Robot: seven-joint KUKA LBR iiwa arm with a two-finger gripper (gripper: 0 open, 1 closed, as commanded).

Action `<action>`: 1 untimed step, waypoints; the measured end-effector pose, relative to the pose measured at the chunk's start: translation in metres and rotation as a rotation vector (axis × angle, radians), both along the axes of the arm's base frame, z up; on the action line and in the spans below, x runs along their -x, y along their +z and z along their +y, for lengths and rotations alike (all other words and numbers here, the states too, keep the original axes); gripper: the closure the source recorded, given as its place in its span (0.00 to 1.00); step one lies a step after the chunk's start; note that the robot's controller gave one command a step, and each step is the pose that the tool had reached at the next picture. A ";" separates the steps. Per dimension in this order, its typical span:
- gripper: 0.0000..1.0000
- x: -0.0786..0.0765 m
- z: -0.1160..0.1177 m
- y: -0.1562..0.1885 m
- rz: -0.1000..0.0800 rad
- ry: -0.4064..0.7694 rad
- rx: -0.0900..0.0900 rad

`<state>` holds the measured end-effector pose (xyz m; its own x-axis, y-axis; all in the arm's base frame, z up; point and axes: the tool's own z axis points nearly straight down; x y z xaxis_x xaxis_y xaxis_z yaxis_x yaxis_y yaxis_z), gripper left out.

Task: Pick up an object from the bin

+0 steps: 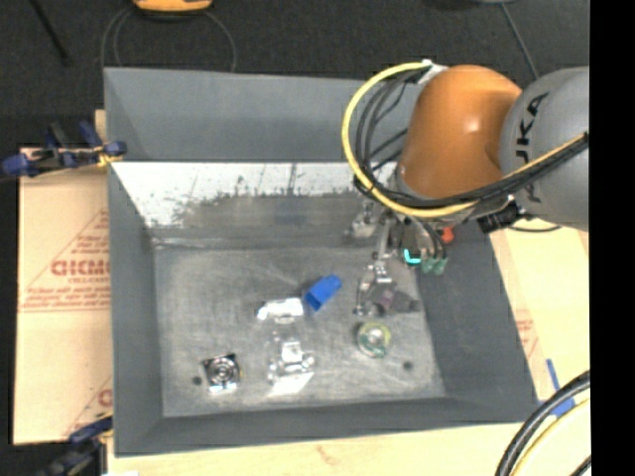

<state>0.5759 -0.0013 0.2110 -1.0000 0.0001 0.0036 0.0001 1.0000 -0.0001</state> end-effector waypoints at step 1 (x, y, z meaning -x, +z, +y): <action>0.00 -0.062 0.009 -0.138 -0.012 0.342 0.001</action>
Offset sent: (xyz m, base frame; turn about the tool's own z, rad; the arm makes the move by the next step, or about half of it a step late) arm 0.0586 0.0091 -0.1410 -0.3427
